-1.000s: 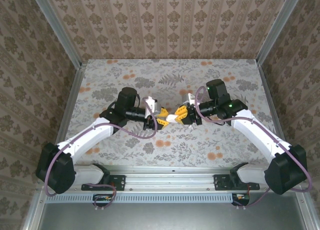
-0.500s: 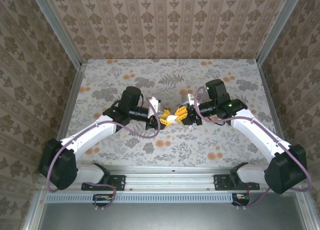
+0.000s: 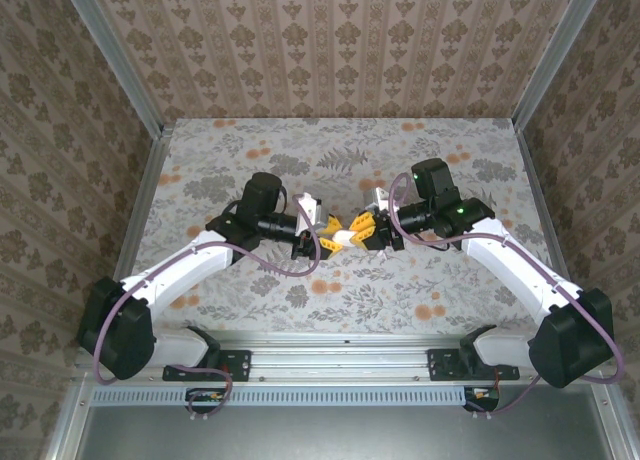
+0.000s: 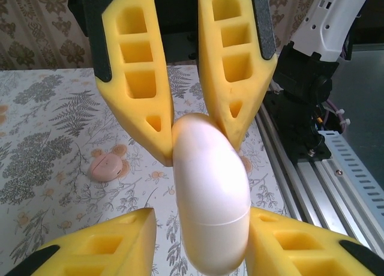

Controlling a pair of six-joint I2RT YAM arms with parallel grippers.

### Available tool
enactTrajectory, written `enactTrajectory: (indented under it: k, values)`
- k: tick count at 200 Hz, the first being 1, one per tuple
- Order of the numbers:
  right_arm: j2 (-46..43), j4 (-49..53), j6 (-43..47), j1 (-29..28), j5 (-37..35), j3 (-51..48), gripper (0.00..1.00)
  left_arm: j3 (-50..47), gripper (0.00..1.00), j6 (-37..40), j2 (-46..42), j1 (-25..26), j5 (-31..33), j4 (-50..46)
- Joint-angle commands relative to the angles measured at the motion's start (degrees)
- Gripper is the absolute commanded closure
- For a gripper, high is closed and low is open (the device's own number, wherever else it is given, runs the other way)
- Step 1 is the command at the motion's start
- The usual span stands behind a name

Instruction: Insert the wireless bluetooth earbuds into the charging case

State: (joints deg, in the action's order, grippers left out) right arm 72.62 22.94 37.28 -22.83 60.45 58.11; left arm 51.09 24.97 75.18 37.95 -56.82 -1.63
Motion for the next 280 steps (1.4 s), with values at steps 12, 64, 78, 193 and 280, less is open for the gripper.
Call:
enactTrajectory:
  k: [12,64,78,193,280]
  values:
    - [-0.2,-0.22,0.38,-0.39,0.73,0.54,0.79,1.54,0.59,-2.44,0.06,0.45,-1.28,2.63]
    - [-0.88,-1.27,0.69,-0.46,0.14,-0.13,0.79,1.53,0.7,-2.67,0.54,0.45,-1.12,2.36]
    - [-1.05,-1.4,0.6,-0.46,0.03,-0.25,0.79,1.76,0.74,-1.84,0.46,0.45,-0.85,1.32]
    - [-1.88,-9.41,-9.13,2.09,-4.9,-1.63,0.55,1.97,0.85,1.04,-0.66,0.45,-0.73,-1.82]
    - [-2.48,-11.73,-12.75,4.4,-6.69,-2.3,0.55,0.13,0.86,-0.29,-2.2,0.13,-0.59,0.96]
